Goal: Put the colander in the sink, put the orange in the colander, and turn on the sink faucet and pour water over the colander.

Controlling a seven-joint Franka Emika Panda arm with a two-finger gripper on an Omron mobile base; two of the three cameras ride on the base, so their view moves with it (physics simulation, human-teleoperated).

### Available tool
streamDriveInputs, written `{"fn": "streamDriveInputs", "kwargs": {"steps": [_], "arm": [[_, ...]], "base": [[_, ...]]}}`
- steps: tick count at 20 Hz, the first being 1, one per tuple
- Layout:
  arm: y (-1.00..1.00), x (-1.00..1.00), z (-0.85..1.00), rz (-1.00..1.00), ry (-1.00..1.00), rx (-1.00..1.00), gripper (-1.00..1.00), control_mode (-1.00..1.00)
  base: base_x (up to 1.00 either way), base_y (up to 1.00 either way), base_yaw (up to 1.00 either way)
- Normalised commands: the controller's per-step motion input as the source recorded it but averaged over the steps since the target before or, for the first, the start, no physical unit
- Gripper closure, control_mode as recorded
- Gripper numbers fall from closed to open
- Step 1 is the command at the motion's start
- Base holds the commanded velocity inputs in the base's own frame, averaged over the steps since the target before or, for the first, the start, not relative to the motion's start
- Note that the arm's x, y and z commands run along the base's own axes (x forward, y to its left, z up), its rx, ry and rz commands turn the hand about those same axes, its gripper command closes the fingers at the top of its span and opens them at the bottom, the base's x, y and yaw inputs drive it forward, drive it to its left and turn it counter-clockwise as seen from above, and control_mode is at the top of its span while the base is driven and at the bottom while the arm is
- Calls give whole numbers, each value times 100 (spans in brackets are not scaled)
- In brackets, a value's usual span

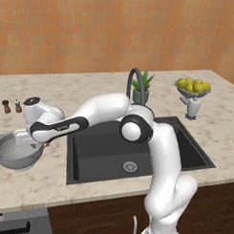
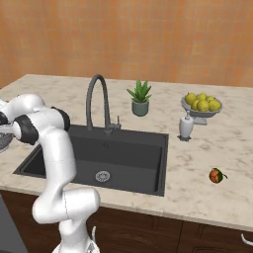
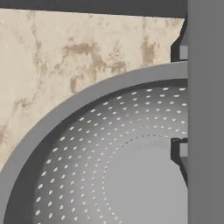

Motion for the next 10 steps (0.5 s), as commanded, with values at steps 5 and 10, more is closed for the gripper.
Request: {"fn": "streamDriveInputs", "kwargs": {"steps": [5,10], "arm": [[-18,-39,-5,-22,-7,7,100,-100],[-78,-69,0,-36,-8,29,100,-100]], "base": [[0,0,0],[0,0,0]]}}
